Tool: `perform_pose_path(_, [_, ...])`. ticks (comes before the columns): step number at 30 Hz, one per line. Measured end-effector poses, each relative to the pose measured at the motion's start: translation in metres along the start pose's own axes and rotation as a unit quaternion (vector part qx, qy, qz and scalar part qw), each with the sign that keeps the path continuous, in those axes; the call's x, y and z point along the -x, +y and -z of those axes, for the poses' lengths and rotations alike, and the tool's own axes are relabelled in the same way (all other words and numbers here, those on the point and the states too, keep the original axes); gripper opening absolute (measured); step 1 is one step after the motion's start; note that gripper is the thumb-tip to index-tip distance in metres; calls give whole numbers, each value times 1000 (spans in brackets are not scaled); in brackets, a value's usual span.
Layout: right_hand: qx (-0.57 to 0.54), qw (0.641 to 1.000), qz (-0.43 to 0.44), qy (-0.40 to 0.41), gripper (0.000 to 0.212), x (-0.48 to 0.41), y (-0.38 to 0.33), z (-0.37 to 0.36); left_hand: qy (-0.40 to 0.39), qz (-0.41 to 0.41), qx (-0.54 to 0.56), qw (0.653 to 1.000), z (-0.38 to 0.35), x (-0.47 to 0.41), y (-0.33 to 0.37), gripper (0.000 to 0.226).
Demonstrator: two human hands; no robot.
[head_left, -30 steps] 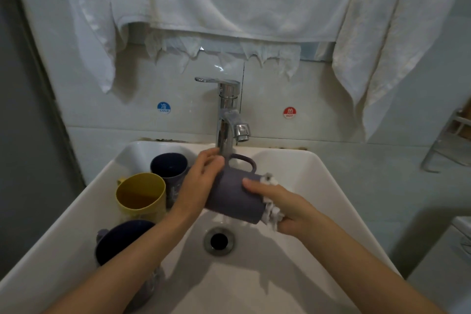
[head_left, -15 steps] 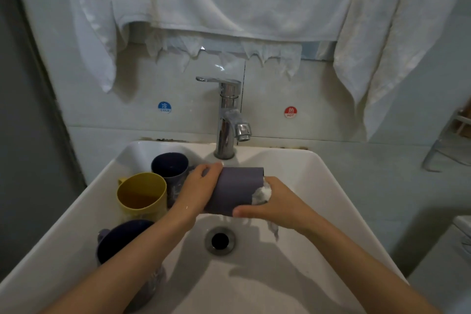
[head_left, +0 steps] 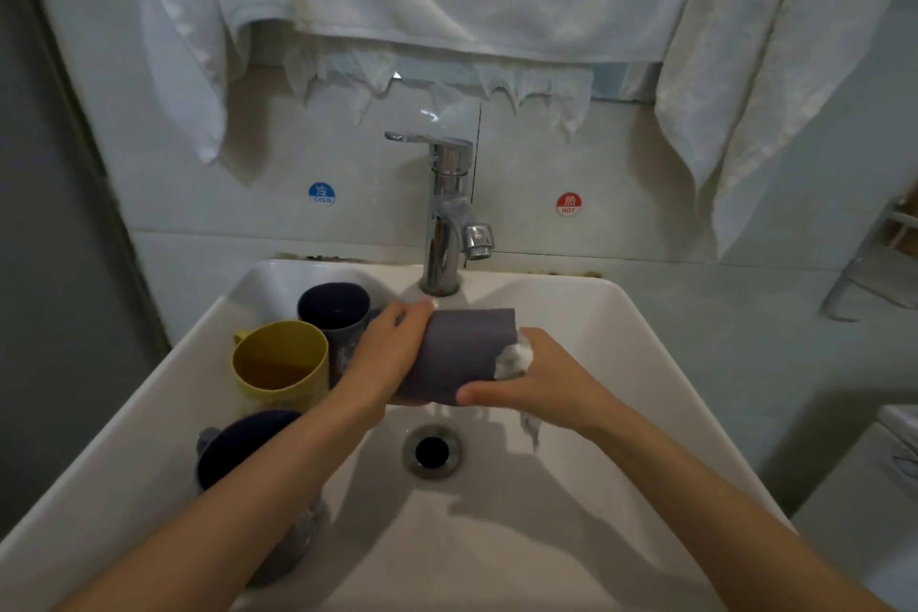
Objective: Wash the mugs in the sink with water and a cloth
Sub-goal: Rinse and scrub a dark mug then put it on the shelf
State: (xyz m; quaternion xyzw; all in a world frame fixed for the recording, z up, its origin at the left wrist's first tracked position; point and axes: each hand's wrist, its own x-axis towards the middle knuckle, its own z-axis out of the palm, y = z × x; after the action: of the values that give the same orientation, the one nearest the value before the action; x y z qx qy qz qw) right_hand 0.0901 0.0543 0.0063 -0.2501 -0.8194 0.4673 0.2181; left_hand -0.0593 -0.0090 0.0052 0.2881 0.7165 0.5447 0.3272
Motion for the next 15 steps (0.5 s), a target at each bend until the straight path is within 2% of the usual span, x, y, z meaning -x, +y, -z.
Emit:
perform_pose_path(2, [-69,997,-36,28,32,-1,0,3,-21,11,48,999,-2,5,1,24])
perform_pose_path(3, [-147,985,-74,45,27,-2,-3,4,-34,-30,53,998,-3,9,1,25])
perform_pose_path(4, [-254,959,-117,49,28,-3,-5,6,-46,-96,37,994,-3,13,1,26])
perform_pose_path(6, [-447,879,-166,29,41,-4,-5,10,-55,-215,-5,975,-5,17,1,36])
perform_pose_path(7, [-490,855,-171,20,43,-4,-6,11,-52,-241,-16,969,-6,16,1,39])
perform_pose_path(9, [-509,844,-167,1,42,-2,-9,9,-32,-246,-22,968,-5,15,1,38])
perform_pose_path(11, [-485,861,-154,-2,49,-3,-7,6,-21,-227,-17,974,-4,14,2,34])
perform_pose_path(12, [-424,895,-141,11,53,-3,-5,4,-21,-208,-4,978,-3,14,2,33])
perform_pose_path(14, [-179,981,-67,38,50,-2,-5,3,-25,-137,52,989,-1,10,0,41])
perform_pose_path(15, [-59,997,-20,39,51,-1,-4,2,-23,-89,73,993,-1,7,-1,47])
